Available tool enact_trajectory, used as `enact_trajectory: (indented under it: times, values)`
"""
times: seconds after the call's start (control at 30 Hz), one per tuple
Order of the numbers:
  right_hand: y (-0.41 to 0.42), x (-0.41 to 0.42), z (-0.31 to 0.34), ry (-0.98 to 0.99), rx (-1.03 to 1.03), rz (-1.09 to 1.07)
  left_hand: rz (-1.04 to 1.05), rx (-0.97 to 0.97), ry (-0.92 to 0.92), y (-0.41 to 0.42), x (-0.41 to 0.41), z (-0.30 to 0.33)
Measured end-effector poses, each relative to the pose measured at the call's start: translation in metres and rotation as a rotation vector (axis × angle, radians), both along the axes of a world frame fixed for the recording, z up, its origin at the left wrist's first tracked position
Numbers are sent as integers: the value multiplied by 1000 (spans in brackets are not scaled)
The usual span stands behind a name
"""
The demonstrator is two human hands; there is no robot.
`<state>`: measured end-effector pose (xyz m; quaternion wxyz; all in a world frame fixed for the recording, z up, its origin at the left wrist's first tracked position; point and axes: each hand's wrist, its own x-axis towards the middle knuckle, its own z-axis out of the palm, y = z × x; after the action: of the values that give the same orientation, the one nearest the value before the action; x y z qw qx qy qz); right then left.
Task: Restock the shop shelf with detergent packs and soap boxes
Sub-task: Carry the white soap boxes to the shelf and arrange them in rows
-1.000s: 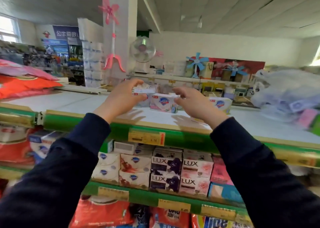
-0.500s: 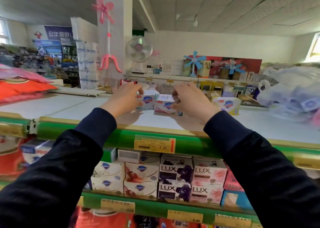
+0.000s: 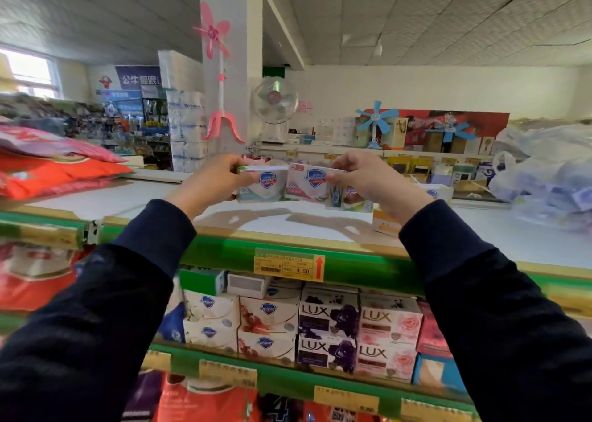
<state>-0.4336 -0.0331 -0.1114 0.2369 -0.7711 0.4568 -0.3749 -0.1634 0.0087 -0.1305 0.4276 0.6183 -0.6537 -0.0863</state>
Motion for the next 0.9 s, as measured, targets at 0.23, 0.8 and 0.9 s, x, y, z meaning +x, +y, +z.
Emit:
enact_trajectory:
  times: [0.23,0.8,0.9]
  values:
    - [23,14,3,-233,137,281,112,14,120,84,12,11]
    - [163,61,-51,-287,374,1049,806,-91,376,380,-65,-33]
    - [208,63,-60,-279,433,1190,930,-99,385,442,-99,-38]
